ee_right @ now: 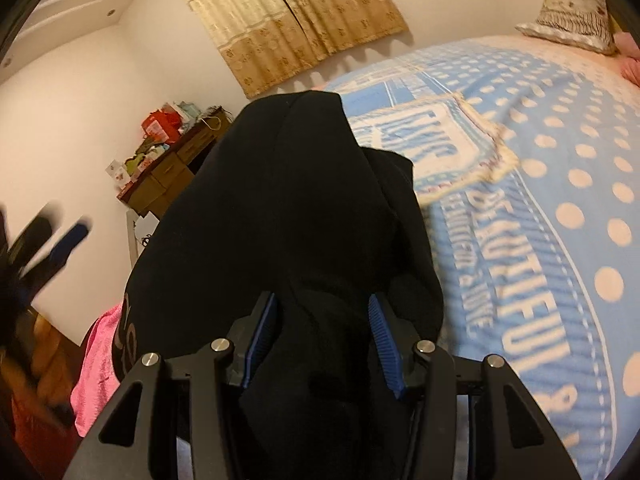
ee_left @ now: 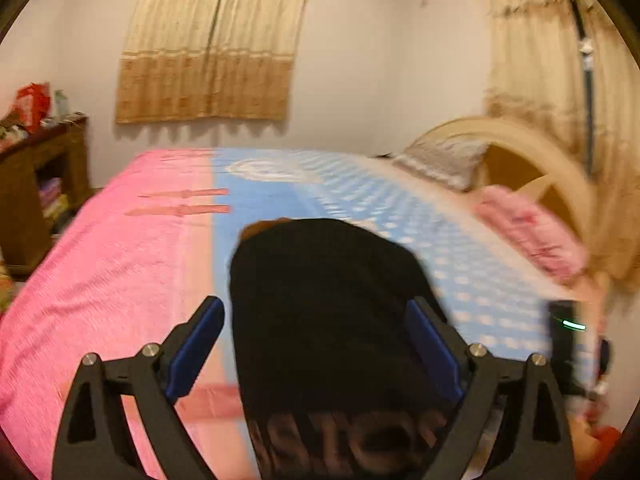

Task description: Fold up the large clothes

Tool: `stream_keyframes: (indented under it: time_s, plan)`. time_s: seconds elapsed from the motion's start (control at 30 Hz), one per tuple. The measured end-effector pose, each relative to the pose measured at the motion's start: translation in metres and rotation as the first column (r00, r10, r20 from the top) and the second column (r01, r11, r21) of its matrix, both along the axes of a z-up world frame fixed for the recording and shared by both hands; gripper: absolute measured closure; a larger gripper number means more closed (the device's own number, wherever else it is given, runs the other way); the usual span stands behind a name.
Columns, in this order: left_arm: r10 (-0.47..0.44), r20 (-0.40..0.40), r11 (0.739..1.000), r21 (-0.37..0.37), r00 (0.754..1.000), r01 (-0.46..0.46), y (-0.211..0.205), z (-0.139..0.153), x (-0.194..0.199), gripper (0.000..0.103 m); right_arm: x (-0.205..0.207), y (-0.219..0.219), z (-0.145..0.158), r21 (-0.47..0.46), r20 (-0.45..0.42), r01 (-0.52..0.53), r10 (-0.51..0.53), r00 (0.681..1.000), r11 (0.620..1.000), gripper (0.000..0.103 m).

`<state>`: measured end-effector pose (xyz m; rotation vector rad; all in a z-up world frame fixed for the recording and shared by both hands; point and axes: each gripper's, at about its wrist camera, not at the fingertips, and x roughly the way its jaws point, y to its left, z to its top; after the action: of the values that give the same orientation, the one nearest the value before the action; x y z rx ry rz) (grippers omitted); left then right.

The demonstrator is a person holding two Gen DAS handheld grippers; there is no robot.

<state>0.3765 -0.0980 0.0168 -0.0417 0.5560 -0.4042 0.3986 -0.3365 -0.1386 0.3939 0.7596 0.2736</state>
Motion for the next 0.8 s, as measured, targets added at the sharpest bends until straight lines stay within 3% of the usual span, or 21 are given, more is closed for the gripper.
stream_keyframes:
  time_s: [0.07, 0.13, 0.27, 0.33, 0.4, 0.5, 0.57, 0.63, 0.73, 0.8]
  plan:
    - [0.039, -0.066, 0.998, 0.046, 0.997, -0.036, -0.01, -0.026, 0.028, 0.012, -0.004, 0.007, 0.013, -0.042, -0.01, -0.009, 0.008, 1.0, 0.999, 0.055]
    - [0.044, -0.188, 0.997, 0.064, 0.981, -0.033, -0.018, -0.058, 0.05, 0.016, -0.007, 0.011, 0.035, -0.08, 0.036, 0.002, 0.001, 0.999, 0.997, 0.06]
    - [0.062, -0.15, 0.998, 0.043, 0.987, -0.056, -0.019, -0.065, 0.04, 0.016, 0.006, 0.025, 0.078, -0.18, 0.155, 0.03, -0.001, 0.988, 0.983, 0.062]
    - [0.07, -0.142, 0.996, 0.063, 0.987, -0.061, -0.02, -0.067, 0.036, 0.016, 0.033, 0.037, 0.094, -0.239, 0.171, 0.042, -0.001, 0.985, 0.97, 0.062]
    - [0.065, -0.121, 0.994, 0.092, 0.991, -0.054, -0.018, -0.066, 0.035, 0.016, 0.065, 0.041, 0.096, -0.227, 0.15, 0.024, 0.011, 0.989, 0.974, 0.062]
    - [0.06, -0.09, 0.99, 0.133, 0.994, -0.048, -0.02, -0.064, 0.032, 0.016, 0.114, 0.044, 0.07, -0.217, 0.056, -0.01, 0.023, 0.998, 0.976, 0.062]
    - [0.043, -0.09, 0.982, 0.188, 0.995, -0.026, -0.03, -0.067, 0.035, 0.016, 0.139, 0.049, 0.025, -0.263, -0.065, -0.059, 0.044, 0.997, 0.963, 0.062]
    - [0.058, -0.056, 0.962, 0.271, 0.997, -0.041, -0.044, -0.069, 0.034, 0.016, 0.142, 0.04, 0.004, -0.206, -0.048, -0.037, 0.028, 0.998, 0.978, 0.063]
    - [0.051, -0.041, 0.96, 0.278, 0.998, -0.038, -0.048, -0.068, 0.035, 0.014, 0.137, 0.023, -0.001, -0.113, -0.026, -0.023, 0.021, 0.999, 0.993, 0.063]
    - [0.043, -0.043, 0.961, 0.274, 0.998, -0.029, -0.049, -0.067, 0.038, 0.012, 0.131, 0.006, -0.01, 0.0, -0.02, -0.005, 0.005, 1.0, 1.0, 0.063]
